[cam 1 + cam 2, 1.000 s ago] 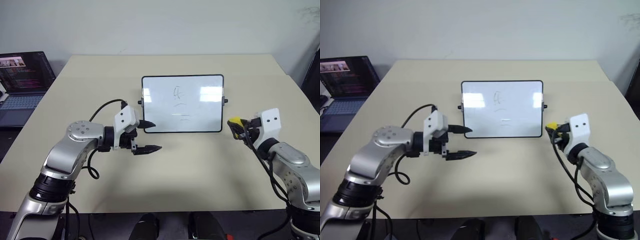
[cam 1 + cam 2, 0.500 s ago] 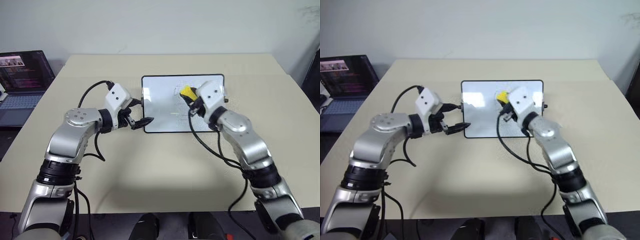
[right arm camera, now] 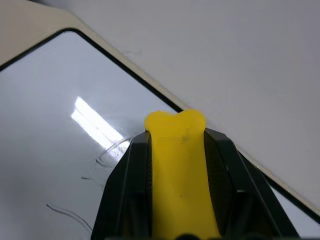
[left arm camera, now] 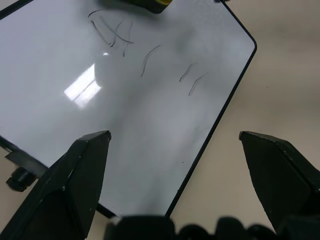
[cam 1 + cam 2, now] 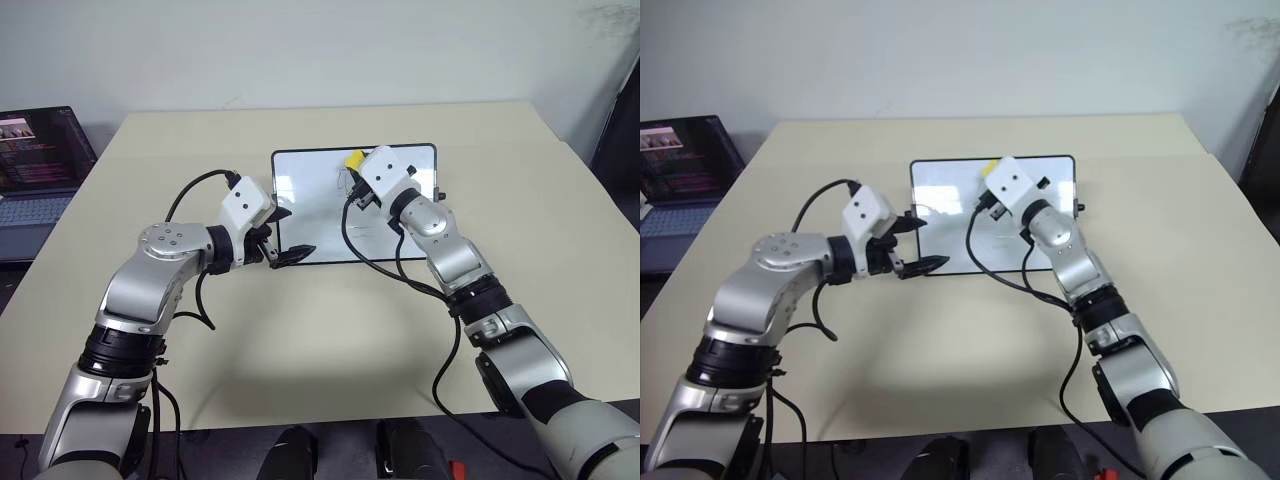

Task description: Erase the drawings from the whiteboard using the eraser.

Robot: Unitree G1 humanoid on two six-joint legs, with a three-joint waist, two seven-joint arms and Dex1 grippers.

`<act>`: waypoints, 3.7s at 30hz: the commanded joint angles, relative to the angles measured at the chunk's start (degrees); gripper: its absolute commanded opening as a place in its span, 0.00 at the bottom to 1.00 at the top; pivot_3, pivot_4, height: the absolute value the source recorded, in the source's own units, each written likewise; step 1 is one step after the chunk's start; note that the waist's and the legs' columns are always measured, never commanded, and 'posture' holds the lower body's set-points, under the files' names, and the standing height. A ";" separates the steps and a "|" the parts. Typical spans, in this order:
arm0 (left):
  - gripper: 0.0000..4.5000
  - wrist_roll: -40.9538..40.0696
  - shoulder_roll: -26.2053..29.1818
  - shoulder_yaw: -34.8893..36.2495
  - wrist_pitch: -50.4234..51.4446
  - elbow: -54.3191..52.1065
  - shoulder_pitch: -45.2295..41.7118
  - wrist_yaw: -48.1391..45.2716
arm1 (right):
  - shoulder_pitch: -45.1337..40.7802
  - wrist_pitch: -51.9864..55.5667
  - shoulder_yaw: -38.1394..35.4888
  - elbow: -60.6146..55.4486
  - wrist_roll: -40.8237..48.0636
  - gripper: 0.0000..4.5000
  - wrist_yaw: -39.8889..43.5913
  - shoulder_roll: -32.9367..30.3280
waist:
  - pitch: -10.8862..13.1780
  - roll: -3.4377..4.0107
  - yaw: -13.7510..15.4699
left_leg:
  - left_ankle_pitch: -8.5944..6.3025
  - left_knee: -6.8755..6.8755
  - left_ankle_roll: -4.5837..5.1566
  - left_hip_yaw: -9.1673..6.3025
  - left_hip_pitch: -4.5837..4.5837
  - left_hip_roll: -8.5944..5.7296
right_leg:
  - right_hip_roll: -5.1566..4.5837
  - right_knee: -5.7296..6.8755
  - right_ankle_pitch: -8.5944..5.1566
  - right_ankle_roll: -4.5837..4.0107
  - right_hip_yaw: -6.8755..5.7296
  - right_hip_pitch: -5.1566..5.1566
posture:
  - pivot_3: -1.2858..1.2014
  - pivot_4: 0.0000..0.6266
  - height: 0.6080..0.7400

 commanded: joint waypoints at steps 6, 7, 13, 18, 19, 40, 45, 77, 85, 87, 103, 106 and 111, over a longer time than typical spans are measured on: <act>1.00 0.76 0.12 0.35 -1.30 -1.41 -0.70 -0.38 | -5.34 1.19 -0.68 8.90 0.11 0.24 4.56 3.45 | -0.02 -0.02 -0.98 | 0.00 0.00 0.00 0.07 0.04 0.04 | 0.00 0.00 0.02 0.02 0.08 0.00 | 0.52 0.24 1.00; 1.00 0.82 0.12 0.41 -1.37 -1.40 -0.64 -0.36 | -4.66 1.99 0.12 8.76 -0.16 0.24 6.07 3.59 | -0.02 -0.02 -1.08 | 0.00 0.00 0.01 0.07 0.05 0.04 | 0.00 0.00 0.02 0.03 0.09 0.00 | 0.52 0.24 1.00; 1.00 0.97 0.15 0.72 -1.54 -1.36 -0.33 -0.17 | -1.53 5.99 2.98 6.75 -1.71 0.24 11.40 3.65 | -0.05 -0.03 -1.28 | -0.13 -0.05 0.23 0.08 0.58 0.04 | 0.01 0.03 0.03 0.04 0.17 0.43 | 0.52 0.24 1.00; 1.00 1.00 0.20 0.90 -1.80 -1.12 -0.25 -0.06 | -2.24 3.11 2.06 5.17 -2.64 0.24 9.74 3.45 | -0.05 -0.04 -1.21 | -0.08 0.01 0.30 0.04 0.60 0.04 | 0.05 0.05 0.27 0.01 0.15 0.46 | 0.52 0.24 1.00; 1.00 0.97 0.21 0.94 -1.85 -1.13 -0.19 -0.02 | -2.65 2.03 1.47 4.63 -2.40 0.24 9.25 3.45 | -0.05 -0.04 -1.19 | -0.07 0.01 0.31 0.04 0.60 0.04 | 0.05 0.05 0.29 0.01 0.15 0.46 | 0.52 0.24 1.00; 1.00 0.80 -0.14 1.00 -1.98 -1.44 0.58 0.25 | -2.24 4.18 1.33 6.72 -4.19 0.23 8.26 4.67 | -0.05 -0.04 -1.24 | -0.06 -0.01 0.33 0.28 0.59 0.09 | 0.07 -0.01 0.34 -0.02 0.25 0.36 | 0.52 0.24 1.00; 1.00 0.73 -0.12 1.04 -2.08 -1.59 0.84 0.14 | -2.65 3.49 0.54 5.77 -3.82 0.22 7.60 5.04 | -0.05 -0.04 -1.24 | -0.06 0.01 0.33 0.34 0.59 0.10 | 0.08 0.00 0.36 -0.02 0.26 0.37 | 0.52 0.24 1.00; 1.00 1.00 -0.27 0.54 -2.18 -1.96 0.82 0.04 | -4.36 3.78 -4.47 6.51 -2.99 0.22 -3.85 3.34 | -0.05 -0.04 -0.78 | -0.06 0.00 0.33 0.37 0.51 0.17 | 0.07 -0.05 0.37 -0.01 0.25 0.33 | 0.52 0.24 1.00; 1.00 0.97 -0.20 0.49 -2.12 -1.99 0.53 -0.14 | -4.12 1.80 -5.23 5.50 -2.84 0.22 -4.16 4.33 | -0.04 -0.05 -1.00 | -0.06 -0.04 0.33 0.42 0.50 0.20 | 0.06 -0.08 0.36 -0.01 0.28 0.31 | 0.52 0.24 1.00; 1.00 0.97 -0.21 0.48 -2.06 -2.02 0.48 -0.12 | -3.43 3.19 -4.22 6.08 -3.35 0.22 -2.49 4.31 | -0.04 -0.05 -1.06 | -0.06 -0.05 0.33 0.44 0.50 0.20 | 0.06 -0.10 0.36 0.00 0.28 0.30 | 0.52 0.24 1.00; 1.00 0.91 -0.51 0.49 -1.97 -2.10 0.68 0.15 | 1.48 11.97 0.91 -0.09 -5.16 0.22 6.55 3.86 | -0.07 -0.08 -1.21 | 0.00 0.04 0.24 0.54 0.78 0.85 | 0.89 -0.07 0.61 -0.38 0.35 0.49 | 0.52 0.24 1.00; 1.00 0.87 -0.47 0.64 -1.90 -2.14 0.88 0.23 | 0.98 12.78 -0.85 -3.26 -3.47 0.22 6.09 4.34 | -0.07 -0.08 -1.19 | 0.01 0.04 0.22 0.52 0.77 0.88 | 0.96 -0.07 0.63 -0.43 0.33 0.47 | 0.52 0.24 1.00; 1.00 0.53 -0.37 1.79 -1.26 -2.35 2.05 1.20 | 2.66 16.68 -3.95 -13.50 1.07 0.22 8.17 5.35 | -0.07 -0.08 -1.07 | 0.01 0.02 0.21 0.49 0.59 0.91 | 0.91 -0.10 0.64 -0.42 0.34 0.33 | 0.52 0.24 1.00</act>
